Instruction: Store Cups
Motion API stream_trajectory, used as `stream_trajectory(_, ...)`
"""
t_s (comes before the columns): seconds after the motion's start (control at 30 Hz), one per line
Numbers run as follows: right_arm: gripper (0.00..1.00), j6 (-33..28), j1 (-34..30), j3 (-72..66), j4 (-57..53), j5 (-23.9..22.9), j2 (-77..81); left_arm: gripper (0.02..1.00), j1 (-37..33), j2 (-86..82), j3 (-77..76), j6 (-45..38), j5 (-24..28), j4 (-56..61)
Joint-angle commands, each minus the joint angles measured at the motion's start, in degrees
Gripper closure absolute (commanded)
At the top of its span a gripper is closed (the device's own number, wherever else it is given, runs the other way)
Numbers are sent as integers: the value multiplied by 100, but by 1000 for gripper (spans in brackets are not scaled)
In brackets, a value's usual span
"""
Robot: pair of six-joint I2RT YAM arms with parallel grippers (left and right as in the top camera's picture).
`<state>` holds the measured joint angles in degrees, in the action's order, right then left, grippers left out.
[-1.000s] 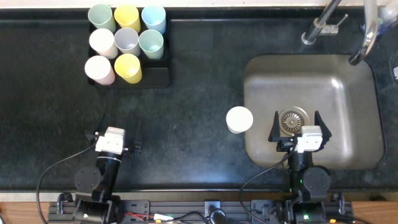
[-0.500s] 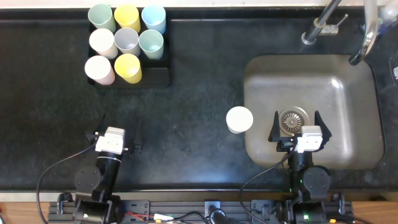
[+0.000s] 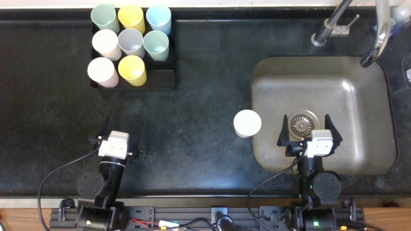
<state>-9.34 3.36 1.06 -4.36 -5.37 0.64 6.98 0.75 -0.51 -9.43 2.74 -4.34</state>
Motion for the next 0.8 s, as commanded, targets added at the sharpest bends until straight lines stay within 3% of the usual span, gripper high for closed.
stream_trajectory(0.03, 5, 33, -39, -79, 24, 26, -42, 18, -39, -59, 7, -83, -28, -31)
stream_trajectory(0.3, 5, 37, -35, 616, -404, 136, -20, 18, -39, -59, 7, -83, -28, -31)
stream_trajectory(0.57, 3, 59, -33, 3834, -4277, 151, 2031, 18, -37, -59, 7, -83, -28, -31)
stream_trajectory(0.8, 5, 52, 321, 6509, -6476, 151, 5056, 20, -37, -59, 7, -83, -28, -31)
